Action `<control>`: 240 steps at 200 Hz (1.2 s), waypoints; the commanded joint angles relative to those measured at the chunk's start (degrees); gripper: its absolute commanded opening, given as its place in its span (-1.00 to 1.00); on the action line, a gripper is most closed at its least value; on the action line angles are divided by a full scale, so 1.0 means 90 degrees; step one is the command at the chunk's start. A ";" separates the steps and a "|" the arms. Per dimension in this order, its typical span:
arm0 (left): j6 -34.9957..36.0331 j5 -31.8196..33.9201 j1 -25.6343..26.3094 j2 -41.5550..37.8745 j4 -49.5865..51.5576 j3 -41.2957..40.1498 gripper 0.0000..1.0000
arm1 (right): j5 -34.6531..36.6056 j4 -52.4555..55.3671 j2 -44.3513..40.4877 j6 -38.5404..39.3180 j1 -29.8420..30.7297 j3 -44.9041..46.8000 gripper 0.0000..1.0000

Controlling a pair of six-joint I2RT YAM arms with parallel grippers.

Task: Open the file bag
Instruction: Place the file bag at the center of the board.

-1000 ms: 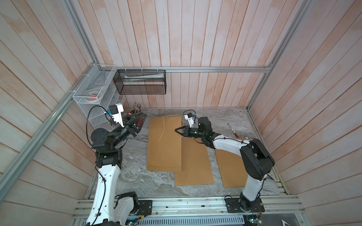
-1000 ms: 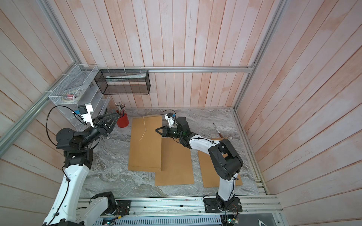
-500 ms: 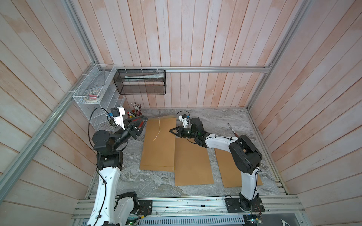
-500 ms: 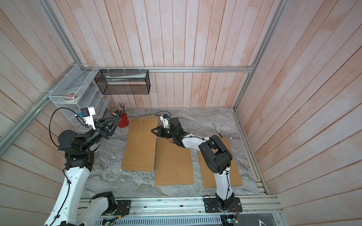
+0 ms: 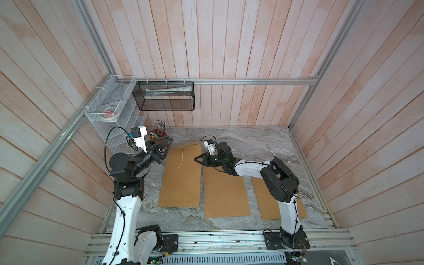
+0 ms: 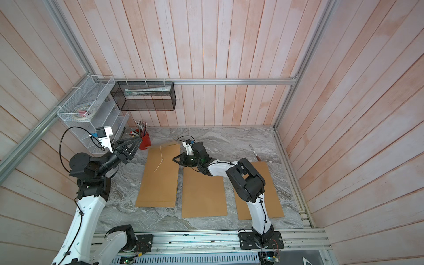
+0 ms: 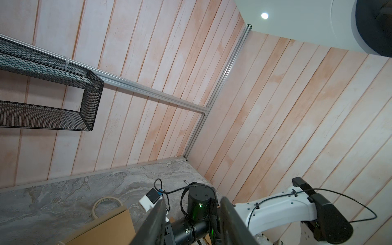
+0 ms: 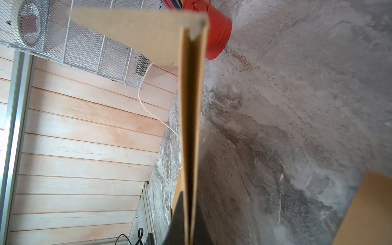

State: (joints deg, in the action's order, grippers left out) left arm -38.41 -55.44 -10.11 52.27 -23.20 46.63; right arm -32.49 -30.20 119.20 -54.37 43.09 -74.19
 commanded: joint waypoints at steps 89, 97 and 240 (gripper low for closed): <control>-0.0043 -0.0097 -0.0029 -0.0121 -0.0117 -0.0208 -0.12 | -0.0014 -0.0580 0.0615 -0.0529 0.0394 0.0163 -1.00; -0.0039 -0.0106 -0.0029 -0.0119 -0.0108 -0.0210 -0.12 | -0.0002 -0.0590 0.0648 -0.0550 0.0404 0.0157 -1.00; 0.0010 -0.0071 -0.0029 -0.0195 -0.0053 -0.0208 -0.13 | 0.0581 -0.0464 0.0490 -0.0844 0.0385 0.0538 -0.10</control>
State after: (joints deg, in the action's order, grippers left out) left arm -38.61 -55.44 -10.11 51.48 -23.29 45.84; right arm -29.12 -34.63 125.16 -62.02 46.70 -70.02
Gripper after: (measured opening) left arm 0.438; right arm 0.424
